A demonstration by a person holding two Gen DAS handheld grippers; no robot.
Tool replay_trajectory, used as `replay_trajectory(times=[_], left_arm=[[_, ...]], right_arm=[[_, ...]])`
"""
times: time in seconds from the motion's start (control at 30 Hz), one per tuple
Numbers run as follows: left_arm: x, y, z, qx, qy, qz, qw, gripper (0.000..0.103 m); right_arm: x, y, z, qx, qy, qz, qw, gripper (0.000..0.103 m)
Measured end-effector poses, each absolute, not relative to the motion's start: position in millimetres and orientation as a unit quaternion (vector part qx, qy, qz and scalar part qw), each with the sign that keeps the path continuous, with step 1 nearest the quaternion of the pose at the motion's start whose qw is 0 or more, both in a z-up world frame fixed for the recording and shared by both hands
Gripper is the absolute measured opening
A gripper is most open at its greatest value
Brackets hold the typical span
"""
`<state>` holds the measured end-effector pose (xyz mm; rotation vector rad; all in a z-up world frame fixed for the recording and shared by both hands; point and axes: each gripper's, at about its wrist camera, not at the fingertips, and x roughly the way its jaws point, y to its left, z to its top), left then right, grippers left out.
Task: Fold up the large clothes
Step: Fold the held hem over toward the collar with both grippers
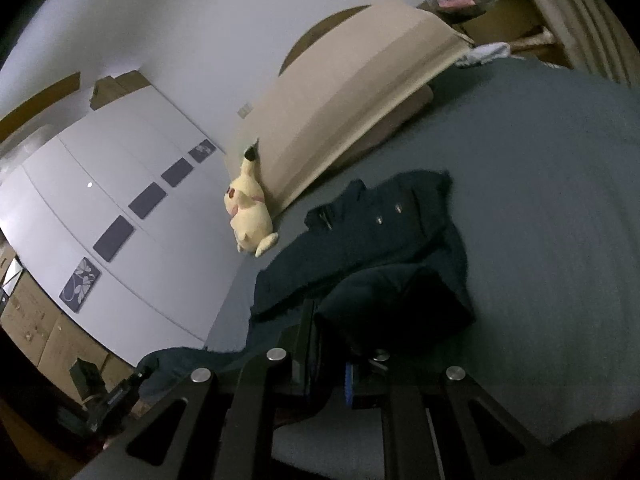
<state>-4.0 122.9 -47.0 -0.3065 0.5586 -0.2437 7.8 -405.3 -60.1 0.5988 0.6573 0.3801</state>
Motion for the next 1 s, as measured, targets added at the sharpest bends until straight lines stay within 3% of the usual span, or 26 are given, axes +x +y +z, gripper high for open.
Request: replay_trajectory(times=[1.0], left_arm=[[118.0,104.8,-12.1,-0.132,0.230,-0.091,0.960,0.018]], right_arm=[[156.1,-390.7,-14.1,0.253,0.286,0.166,0.909,0.011]])
